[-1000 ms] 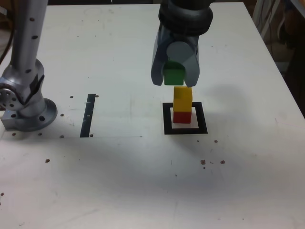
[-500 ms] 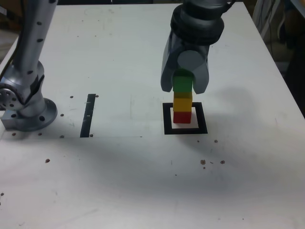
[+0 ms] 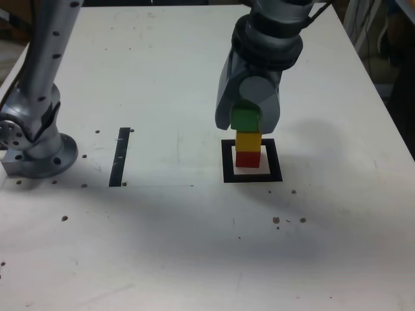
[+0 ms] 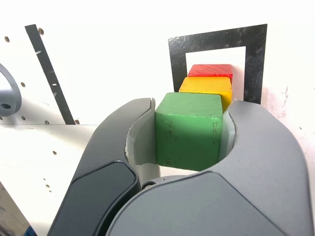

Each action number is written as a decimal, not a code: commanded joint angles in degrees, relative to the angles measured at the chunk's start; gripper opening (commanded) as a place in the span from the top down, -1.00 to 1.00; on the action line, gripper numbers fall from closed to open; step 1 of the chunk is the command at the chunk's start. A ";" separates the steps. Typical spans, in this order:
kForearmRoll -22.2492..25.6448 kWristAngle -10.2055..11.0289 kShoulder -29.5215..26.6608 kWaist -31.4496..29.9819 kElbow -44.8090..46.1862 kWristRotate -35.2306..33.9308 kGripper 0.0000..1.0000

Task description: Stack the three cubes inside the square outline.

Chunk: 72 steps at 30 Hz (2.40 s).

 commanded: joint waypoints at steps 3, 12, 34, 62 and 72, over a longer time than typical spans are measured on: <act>0.38 0.85 0.15 -0.07 -0.56 0.10 0.40; 0.52 0.46 0.14 -0.07 -0.02 0.11 -0.17; 1.39 1.03 -10.59 -0.76 2.12 0.63 -0.99; -14.89 -0.14 -37.86 -1.29 53.07 -0.19 -0.99; -22.63 -0.91 -38.03 -0.60 63.23 -1.69 -0.99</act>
